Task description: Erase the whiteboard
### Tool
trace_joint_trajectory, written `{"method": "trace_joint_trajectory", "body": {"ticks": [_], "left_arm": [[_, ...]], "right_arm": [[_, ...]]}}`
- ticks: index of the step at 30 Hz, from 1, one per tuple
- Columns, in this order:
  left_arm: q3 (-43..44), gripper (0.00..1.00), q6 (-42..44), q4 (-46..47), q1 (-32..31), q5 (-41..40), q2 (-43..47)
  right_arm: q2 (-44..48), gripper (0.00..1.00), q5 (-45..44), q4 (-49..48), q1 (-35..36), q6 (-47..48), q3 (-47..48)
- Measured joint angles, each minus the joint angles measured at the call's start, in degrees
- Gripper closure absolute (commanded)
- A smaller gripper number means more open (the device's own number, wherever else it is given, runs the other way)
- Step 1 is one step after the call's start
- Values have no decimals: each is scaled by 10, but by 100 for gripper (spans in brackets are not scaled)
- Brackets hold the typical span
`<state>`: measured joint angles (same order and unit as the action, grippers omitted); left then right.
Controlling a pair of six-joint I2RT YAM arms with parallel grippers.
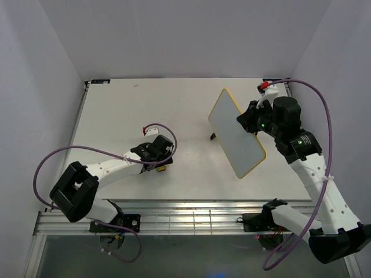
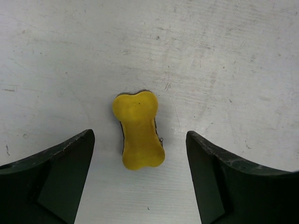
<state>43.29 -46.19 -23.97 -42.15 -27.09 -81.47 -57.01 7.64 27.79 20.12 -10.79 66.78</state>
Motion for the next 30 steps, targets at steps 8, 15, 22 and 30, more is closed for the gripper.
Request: {"method": "trace_joint_trajectory", "body": {"ticks": [8, 15, 22, 30], "left_arm": [[19, 2, 17, -56, 0, 18, 70], [88, 2, 90, -138, 0, 86, 152], [114, 2, 172, -183, 0, 129, 232], [28, 2, 216, -143, 0, 169, 282]], "right_arm": [[-10, 92, 13, 21, -39, 26, 5], [-54, 92, 78, 22, -93, 75, 34], [-113, 92, 170, 21, -139, 127, 75], [-179, 92, 247, 21, -163, 165, 101]]}}
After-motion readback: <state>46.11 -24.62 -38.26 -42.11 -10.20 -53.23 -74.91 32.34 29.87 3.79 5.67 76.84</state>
